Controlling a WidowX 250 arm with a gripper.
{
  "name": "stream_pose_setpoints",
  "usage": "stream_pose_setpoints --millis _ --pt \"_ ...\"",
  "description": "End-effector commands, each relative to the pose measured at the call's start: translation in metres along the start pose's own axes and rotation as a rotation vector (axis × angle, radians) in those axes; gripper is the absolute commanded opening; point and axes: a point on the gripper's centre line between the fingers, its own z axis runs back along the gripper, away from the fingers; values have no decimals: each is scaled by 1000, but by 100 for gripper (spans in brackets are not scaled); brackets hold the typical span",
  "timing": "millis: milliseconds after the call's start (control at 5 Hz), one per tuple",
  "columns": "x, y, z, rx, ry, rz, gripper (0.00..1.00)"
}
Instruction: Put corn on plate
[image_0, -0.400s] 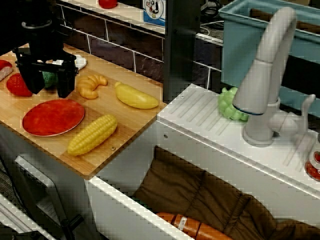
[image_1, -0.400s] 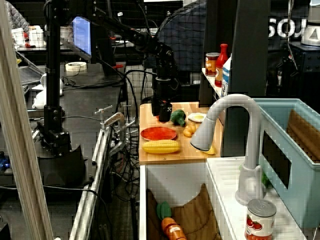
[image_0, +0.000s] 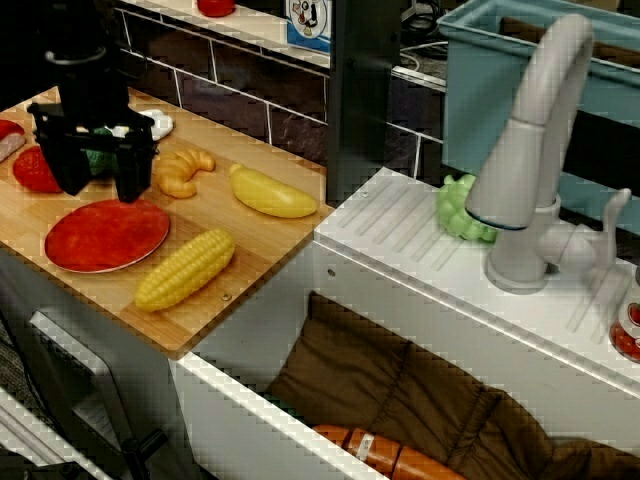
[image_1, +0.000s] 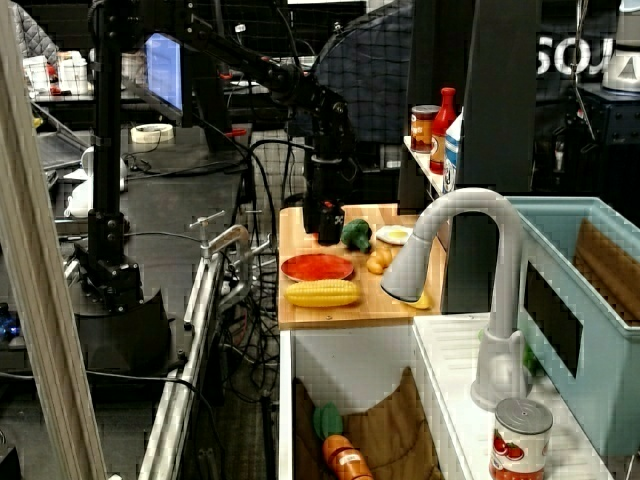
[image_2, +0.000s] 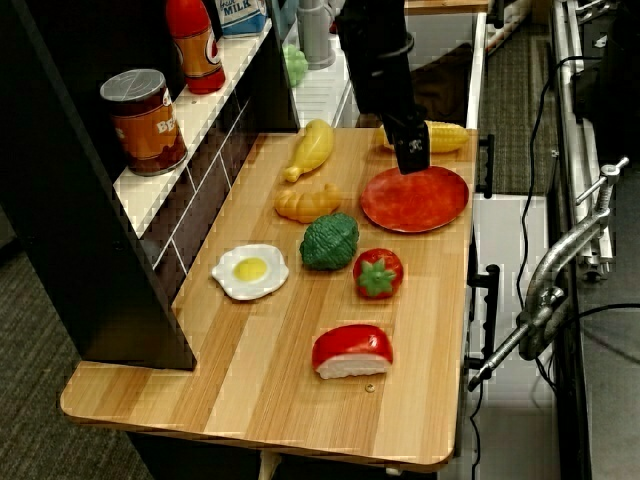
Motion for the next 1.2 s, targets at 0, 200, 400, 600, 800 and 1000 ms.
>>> stream_pose_setpoints --millis 0,200,400,600,800,1000 --pt "10 -13 31 -59 -8 -84 100" --pt "8 -29 67 -131 43 -110 100" --pt "-14 -32 75 -178 40 -156 100" --pt "-49 -28 44 -155 -34 -230 100" --pt "-79 -15 5 -109 -93 -346 100" --pt "-91 3 -41 -93 -147 -367 100"
